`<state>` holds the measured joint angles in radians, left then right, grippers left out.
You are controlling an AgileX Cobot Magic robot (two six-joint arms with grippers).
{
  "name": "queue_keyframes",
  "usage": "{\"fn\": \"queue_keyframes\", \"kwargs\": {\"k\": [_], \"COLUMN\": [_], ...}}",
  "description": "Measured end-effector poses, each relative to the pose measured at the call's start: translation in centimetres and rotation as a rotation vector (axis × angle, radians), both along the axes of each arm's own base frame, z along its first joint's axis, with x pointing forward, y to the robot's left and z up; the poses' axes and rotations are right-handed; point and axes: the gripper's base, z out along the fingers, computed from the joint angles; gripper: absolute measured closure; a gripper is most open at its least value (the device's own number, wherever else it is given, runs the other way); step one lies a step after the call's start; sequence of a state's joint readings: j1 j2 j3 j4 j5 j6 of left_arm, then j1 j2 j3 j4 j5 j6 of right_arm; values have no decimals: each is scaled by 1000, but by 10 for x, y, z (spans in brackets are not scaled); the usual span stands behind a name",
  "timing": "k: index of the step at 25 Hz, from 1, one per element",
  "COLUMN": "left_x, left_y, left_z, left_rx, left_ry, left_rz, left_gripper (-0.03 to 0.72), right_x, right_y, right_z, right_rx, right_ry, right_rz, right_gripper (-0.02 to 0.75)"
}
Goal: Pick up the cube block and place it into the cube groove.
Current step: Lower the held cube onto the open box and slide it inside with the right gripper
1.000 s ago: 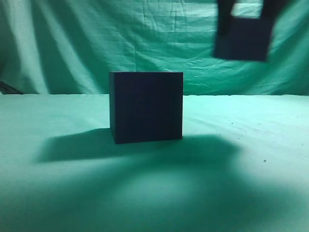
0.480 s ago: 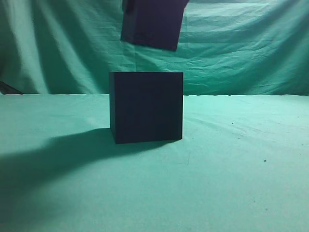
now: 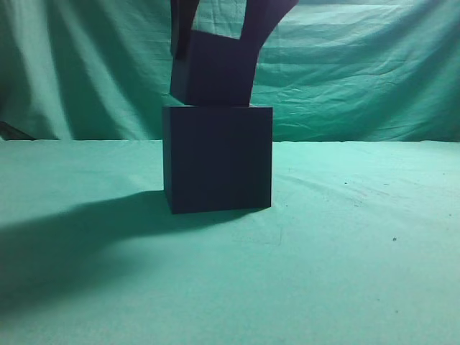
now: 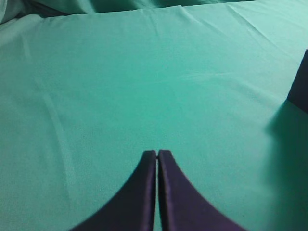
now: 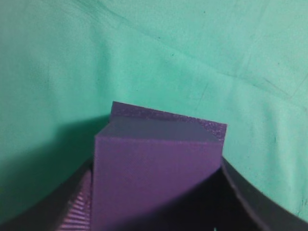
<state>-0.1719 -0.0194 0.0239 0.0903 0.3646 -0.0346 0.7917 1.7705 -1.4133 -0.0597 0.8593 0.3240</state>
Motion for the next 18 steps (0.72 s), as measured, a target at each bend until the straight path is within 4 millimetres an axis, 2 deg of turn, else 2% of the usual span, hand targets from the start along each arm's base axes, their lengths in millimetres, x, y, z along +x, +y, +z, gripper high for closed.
{"fn": "queue_keyframes", "kwargs": {"k": [12,18], "left_x": [0,0], "left_y": [0,0], "left_z": [0,0], "left_rx": [0,0], "left_ry": [0,0], "left_rz": [0,0], "left_gripper": [688,688], "right_x": [-1,-1], "right_y": [-2,-1], "right_z": [-3,-13], "right_rx": [-28,-64], "right_ry": [39,75], "right_rz": [-22,-28], "right_gripper": [316,316]}}
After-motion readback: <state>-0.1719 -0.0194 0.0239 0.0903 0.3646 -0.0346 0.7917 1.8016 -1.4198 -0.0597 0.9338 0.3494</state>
